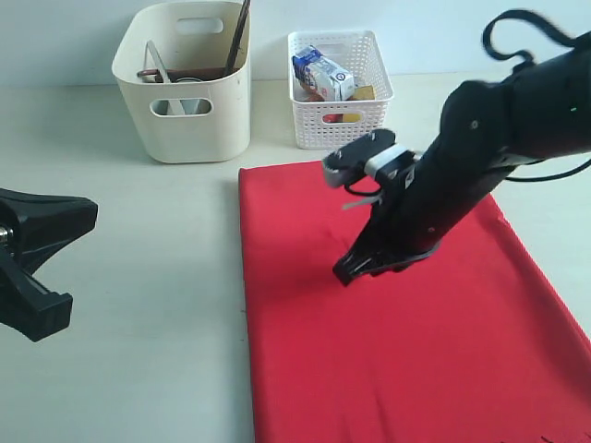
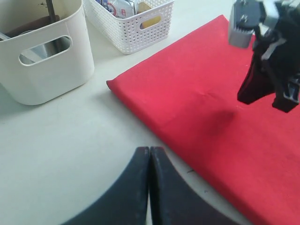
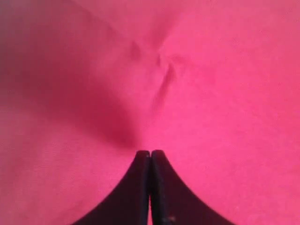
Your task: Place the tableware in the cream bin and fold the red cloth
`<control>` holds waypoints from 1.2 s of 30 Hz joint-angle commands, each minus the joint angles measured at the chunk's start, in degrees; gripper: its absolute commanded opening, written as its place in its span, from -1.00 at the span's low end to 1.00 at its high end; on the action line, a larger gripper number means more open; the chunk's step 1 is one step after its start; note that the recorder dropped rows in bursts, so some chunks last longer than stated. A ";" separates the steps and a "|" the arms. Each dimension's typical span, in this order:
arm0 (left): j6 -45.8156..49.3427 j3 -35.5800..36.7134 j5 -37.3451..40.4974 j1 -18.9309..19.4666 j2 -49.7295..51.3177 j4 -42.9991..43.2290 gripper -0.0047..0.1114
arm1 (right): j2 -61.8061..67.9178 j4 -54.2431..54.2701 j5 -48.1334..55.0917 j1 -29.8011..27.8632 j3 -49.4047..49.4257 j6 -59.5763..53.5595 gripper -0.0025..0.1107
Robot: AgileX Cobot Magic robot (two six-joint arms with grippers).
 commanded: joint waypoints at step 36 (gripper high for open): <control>0.54 0.10 2.33 0.07 -0.35 0.57 -0.88 | -8.12 -8.70 -2.76 -24.45 8.86 5.16 -0.96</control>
